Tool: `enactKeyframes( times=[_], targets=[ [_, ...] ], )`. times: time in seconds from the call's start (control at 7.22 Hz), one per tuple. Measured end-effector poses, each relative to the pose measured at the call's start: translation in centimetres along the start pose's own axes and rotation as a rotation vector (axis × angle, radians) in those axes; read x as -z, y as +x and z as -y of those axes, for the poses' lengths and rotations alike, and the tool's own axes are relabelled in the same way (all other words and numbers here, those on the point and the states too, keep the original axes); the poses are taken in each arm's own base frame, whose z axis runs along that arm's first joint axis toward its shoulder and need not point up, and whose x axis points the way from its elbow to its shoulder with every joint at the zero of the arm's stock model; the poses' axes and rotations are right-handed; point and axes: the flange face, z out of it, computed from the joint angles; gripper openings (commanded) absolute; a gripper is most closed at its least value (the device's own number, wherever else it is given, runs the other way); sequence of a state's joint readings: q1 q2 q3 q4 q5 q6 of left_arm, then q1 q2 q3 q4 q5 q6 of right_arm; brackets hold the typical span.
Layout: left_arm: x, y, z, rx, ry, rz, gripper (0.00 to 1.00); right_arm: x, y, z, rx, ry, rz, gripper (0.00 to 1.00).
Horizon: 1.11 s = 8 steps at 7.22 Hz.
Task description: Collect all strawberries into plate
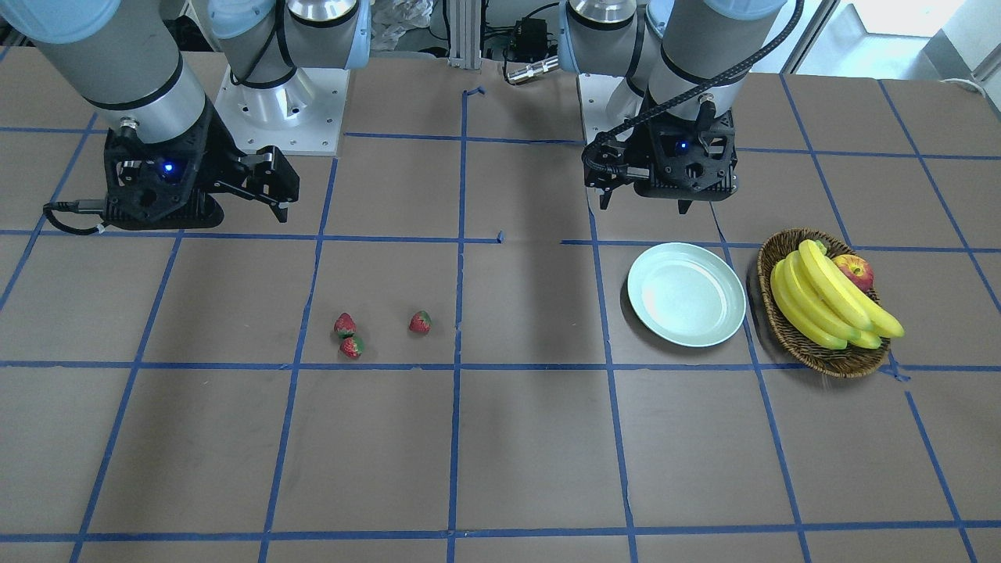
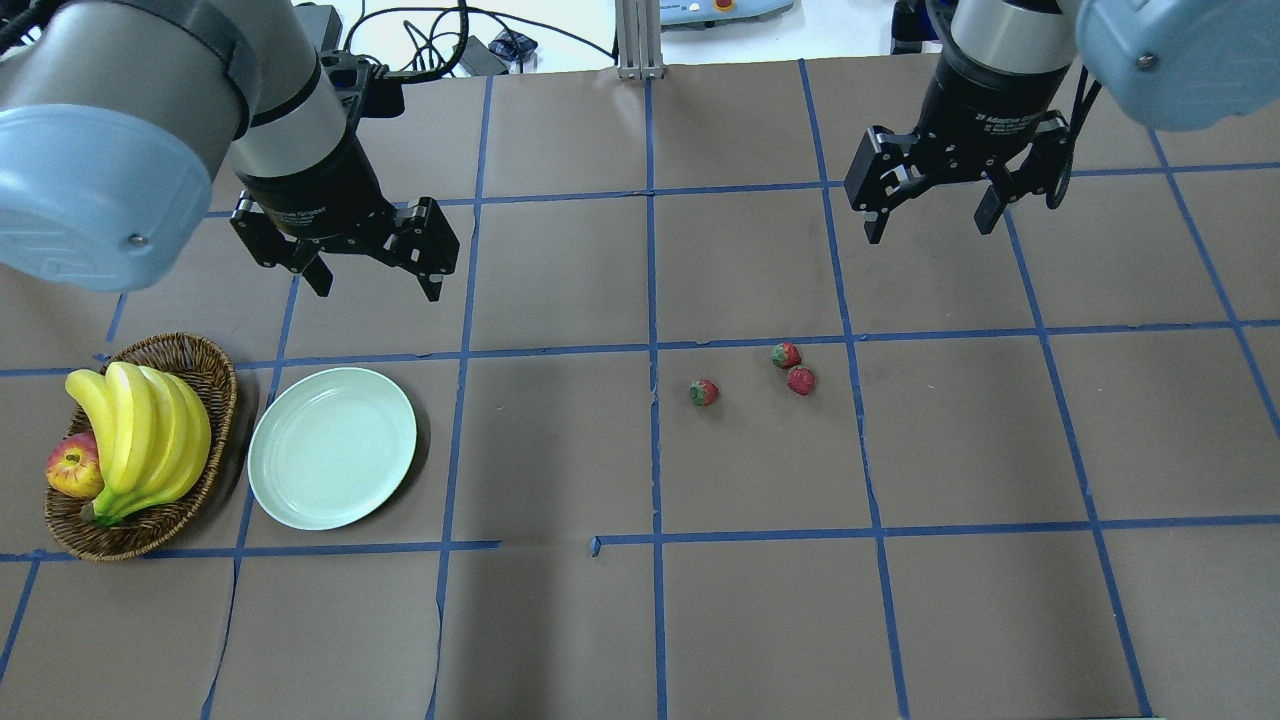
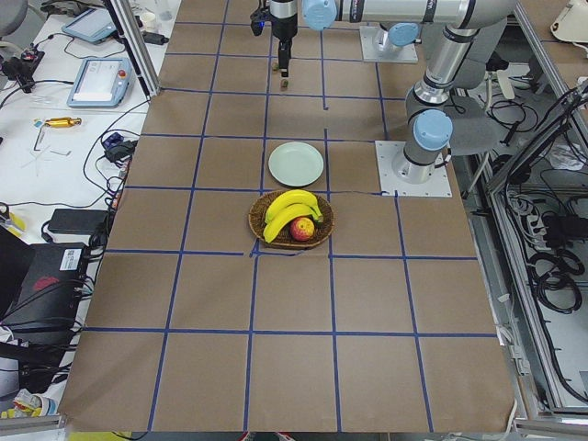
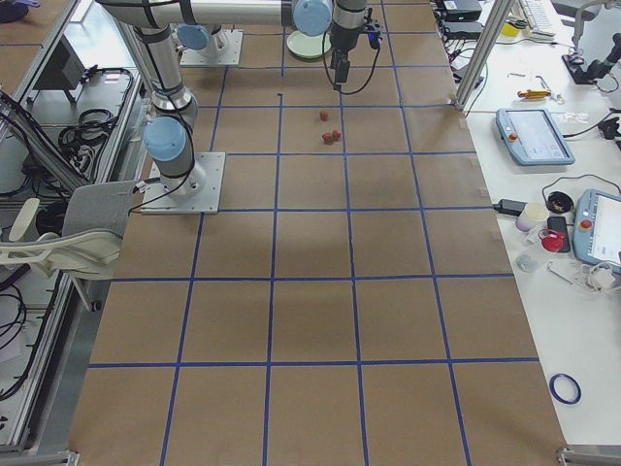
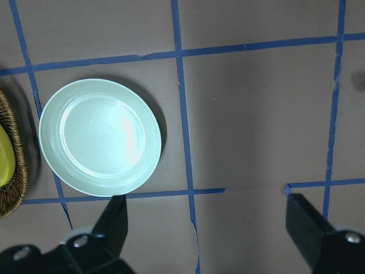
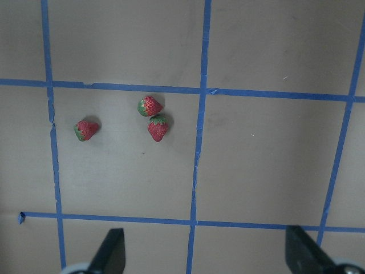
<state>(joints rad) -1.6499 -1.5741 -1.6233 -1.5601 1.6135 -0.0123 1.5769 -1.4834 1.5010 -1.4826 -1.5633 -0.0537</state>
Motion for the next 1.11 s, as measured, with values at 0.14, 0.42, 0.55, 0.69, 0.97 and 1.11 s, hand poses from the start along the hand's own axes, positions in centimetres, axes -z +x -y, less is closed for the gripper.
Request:
enactKeyframes(
  times=[0.14,0.42,0.55,0.69,0.97,1.11],
  targets=[
    [0.0,0.0,0.0,0.0,-0.001,0.001,1.0,0.0,0.0,0.0,0.0,-0.001,-0.003,1.0],
    [-0.1,0.0,-0.2,-0.001,-0.002,0.003,1.0,-0.1,0.0,-0.1,0.0,-0.006,-0.006,1.0],
    [-0.2,0.2,-0.3,-0.002,-0.003,-0.004,1.0,-0.3,0.0,-0.1,-0.001,-0.011,-0.009,1.0],
    [0.0,0.4,-0.4,-0.004,0.001,-0.009,1.0,-0.4,0.0,-0.1,-0.001,-0.013,-0.008,1.0],
    [0.7,0.4,-0.6,-0.006,0.013,-0.016,1.0,-0.3,-0.1,-0.3,0.001,-0.011,-0.009,1.0],
    [0.8,0.4,-0.6,-0.011,0.016,-0.023,1.0,0.0,-0.2,-0.6,0.002,-0.006,-0.01,1.0]
  ],
)
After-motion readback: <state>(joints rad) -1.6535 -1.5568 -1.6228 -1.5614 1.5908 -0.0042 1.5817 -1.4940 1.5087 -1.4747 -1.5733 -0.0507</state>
